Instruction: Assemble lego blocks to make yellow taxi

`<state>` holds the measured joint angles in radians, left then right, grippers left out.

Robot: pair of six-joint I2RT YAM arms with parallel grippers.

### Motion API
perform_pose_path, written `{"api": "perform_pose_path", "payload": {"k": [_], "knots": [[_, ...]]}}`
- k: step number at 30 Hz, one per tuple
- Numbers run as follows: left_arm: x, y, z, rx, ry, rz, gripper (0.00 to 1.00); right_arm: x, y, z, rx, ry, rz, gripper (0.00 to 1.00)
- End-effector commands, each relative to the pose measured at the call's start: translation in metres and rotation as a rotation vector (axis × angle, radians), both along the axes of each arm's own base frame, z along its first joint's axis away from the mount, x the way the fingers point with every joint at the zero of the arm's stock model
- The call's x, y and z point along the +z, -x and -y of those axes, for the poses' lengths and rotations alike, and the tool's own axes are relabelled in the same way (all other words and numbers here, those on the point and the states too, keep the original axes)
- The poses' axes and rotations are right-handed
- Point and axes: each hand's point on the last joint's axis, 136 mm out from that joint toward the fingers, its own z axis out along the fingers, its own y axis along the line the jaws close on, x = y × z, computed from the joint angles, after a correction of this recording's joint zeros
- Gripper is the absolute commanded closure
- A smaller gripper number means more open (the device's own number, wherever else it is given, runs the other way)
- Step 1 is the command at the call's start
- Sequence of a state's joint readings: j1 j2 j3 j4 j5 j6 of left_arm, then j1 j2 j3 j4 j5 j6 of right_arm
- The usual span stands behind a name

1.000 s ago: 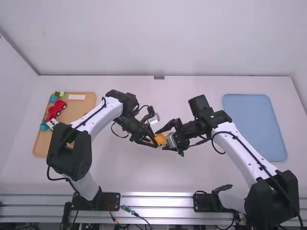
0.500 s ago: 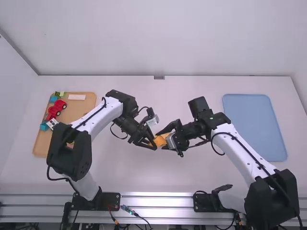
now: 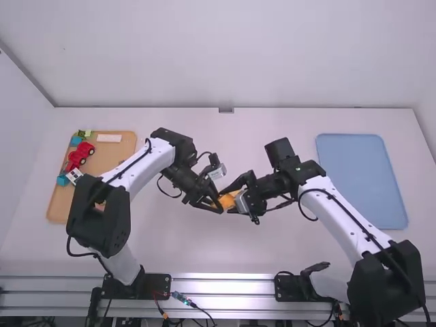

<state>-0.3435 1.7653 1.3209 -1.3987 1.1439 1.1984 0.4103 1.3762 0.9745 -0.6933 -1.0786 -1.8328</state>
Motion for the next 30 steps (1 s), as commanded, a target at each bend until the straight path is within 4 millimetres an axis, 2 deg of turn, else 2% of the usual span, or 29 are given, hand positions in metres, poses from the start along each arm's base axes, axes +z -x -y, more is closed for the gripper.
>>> {"api": "perform_pose_path", "payload": {"k": [1, 9, 15, 17, 20, 21, 22, 23, 25, 26, 28, 30], "knots": [[0.001, 0.003, 0.003, -0.009, 0.018, -0.010, 0.98, -0.001, 0.002, -0.001, 0.007, -0.011, -0.023, 0.49], [0.001, 0.003, 0.003, -0.010, 0.018, -0.009, 0.98, -0.001, 0.003, -0.001, 0.008, -0.012, -0.023, 0.64], [0.001, 0.003, 0.003, -0.007, 0.018, -0.009, 0.98, -0.001, 0.003, -0.001, 0.008, -0.011, -0.025, 0.67], [0.001, 0.003, 0.003, -0.006, 0.018, -0.009, 0.95, -0.001, 0.003, -0.001, 0.008, -0.010, -0.025, 0.67], [0.001, 0.003, 0.003, -0.008, 0.019, -0.008, 0.80, -0.001, 0.003, -0.001, 0.007, -0.010, -0.026, 0.71], [0.001, 0.002, 0.002, -0.003, 0.019, -0.008, 0.63, -0.001, 0.003, -0.001, 0.007, -0.009, -0.027, 0.76], [0.001, 0.002, 0.002, -0.002, 0.018, -0.008, 0.55, -0.001, 0.003, -0.001, 0.007, -0.010, -0.027, 0.77], [0.001, 0.002, 0.002, -0.002, 0.019, -0.008, 0.52, -0.001, 0.003, -0.001, 0.005, -0.009, -0.030, 0.77], [0.001, 0.002, 0.003, -0.007, 0.022, -0.005, 0.35, 0.000, 0.000, -0.002, -0.013, -0.007, -0.050, 0.78], [0.001, 0.002, 0.004, -0.007, 0.024, -0.002, 0.33, 0.000, -0.001, -0.002, -0.017, -0.007, -0.053, 0.78], [0.000, 0.000, 0.003, -0.002, 0.025, 0.003, 0.17, 0.000, -0.005, -0.003, -0.042, 0.001, -0.065, 0.81], [-0.001, -0.002, 0.002, 0.001, 0.023, 0.012, 0.10, 0.000, -0.008, -0.004, -0.056, 0.008, -0.068, 0.83]]}}
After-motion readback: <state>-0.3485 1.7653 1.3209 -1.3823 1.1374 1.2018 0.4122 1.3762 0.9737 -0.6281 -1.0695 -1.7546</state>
